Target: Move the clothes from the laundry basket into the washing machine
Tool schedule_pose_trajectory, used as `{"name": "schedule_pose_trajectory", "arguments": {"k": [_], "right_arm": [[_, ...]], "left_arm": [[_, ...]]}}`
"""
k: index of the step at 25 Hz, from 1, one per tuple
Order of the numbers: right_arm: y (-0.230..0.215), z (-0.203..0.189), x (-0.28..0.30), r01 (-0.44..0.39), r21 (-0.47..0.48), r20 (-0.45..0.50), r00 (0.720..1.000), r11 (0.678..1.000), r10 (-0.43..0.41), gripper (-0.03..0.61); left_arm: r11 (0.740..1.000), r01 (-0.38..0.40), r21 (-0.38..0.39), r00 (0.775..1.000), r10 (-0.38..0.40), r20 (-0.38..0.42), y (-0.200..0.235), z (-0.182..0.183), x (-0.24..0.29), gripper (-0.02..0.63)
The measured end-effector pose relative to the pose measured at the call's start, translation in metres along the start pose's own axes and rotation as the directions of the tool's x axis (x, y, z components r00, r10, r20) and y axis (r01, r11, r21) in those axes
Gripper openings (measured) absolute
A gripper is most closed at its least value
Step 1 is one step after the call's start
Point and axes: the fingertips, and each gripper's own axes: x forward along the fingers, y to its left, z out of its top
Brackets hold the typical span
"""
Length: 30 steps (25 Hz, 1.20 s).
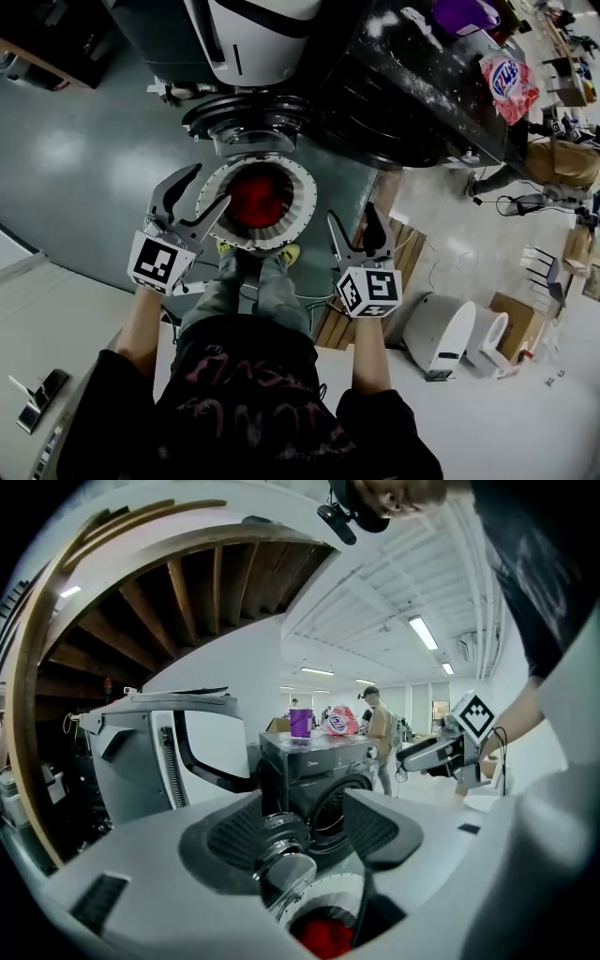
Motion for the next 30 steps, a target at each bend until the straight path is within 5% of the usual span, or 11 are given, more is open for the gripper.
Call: {"name": "schedule_pose_trajectory", "arguments": {"k": [7, 12, 17, 22, 26, 30], "right_arm": [[0.031, -0.014, 0.030, -0.078, -0.092, -0.050, 0.996, 0.993, 0.074, 0.345], [0.039, -0.060, 0.057, -0.219, -0.196, -0.160, 0.969, 0.956, 0.189, 0.367], [0.039, -0.117, 0.086, -0.349, -0.183, -0.256, 0.919, 0.919, 0.299, 0.367], [0.041, -0.184, 0.123, -0.463, -0.165, -0.355, 0.852, 0.871, 0.386, 0.374], [0.044, -0.252, 0.148, -0.535, -0.173, -0.444, 0.792, 0.827, 0.419, 0.390], [0.049, -0.327, 0.164, -0.622, -0.246, -0.556, 0.719, 0.743, 0.418, 0.403]], "left_arm": [[0.999, 0.033, -0.016, 0.999, -0.033, -0.021, 0.014, -0.027, -0.007, 0.281], [0.998, 0.069, 0.010, 0.992, -0.068, -0.106, 0.000, -0.073, 0.011, 0.281], [0.993, 0.107, 0.042, 0.970, -0.095, -0.225, -0.023, -0.136, 0.042, 0.281], [0.991, 0.127, -0.036, 0.945, -0.132, -0.300, -0.037, -0.208, 0.079, 0.281], [0.983, 0.174, -0.052, 0.899, -0.180, -0.399, -0.047, -0.284, 0.106, 0.290], [0.965, 0.258, -0.037, 0.845, -0.244, -0.476, -0.063, -0.352, 0.127, 0.310]]}}
